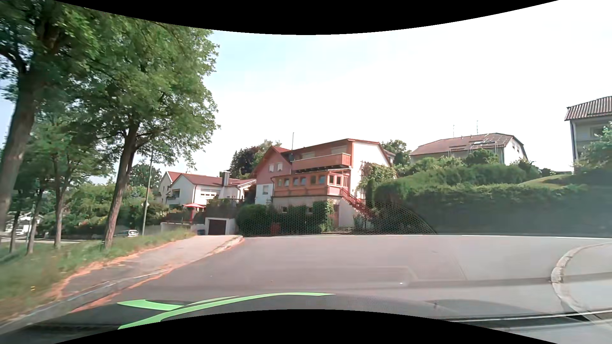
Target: Follow the waypoints while adhering to traffic rules and regulations
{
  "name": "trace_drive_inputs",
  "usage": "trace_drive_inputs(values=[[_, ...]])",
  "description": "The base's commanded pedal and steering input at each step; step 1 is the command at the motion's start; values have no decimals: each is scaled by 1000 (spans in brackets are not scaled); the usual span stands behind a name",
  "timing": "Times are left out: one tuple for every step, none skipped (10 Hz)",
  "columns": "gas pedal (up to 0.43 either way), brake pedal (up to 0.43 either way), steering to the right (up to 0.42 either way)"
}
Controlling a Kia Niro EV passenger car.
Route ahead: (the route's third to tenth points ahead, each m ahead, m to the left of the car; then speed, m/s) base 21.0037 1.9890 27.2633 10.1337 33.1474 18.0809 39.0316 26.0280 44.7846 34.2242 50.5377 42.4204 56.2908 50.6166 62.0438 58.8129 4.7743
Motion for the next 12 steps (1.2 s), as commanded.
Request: trace_drive_inputs(values=[[0, 0, 262], [0, 0, 285], [0, 0, 299], [0, 0, 314], [0, 0, 329], [0, 0, 343], [0, 0, 355], [0, 0, 363], [0, 0, 367], [0, 0, 367], [0, 104, 367], [0, 159, 366]])
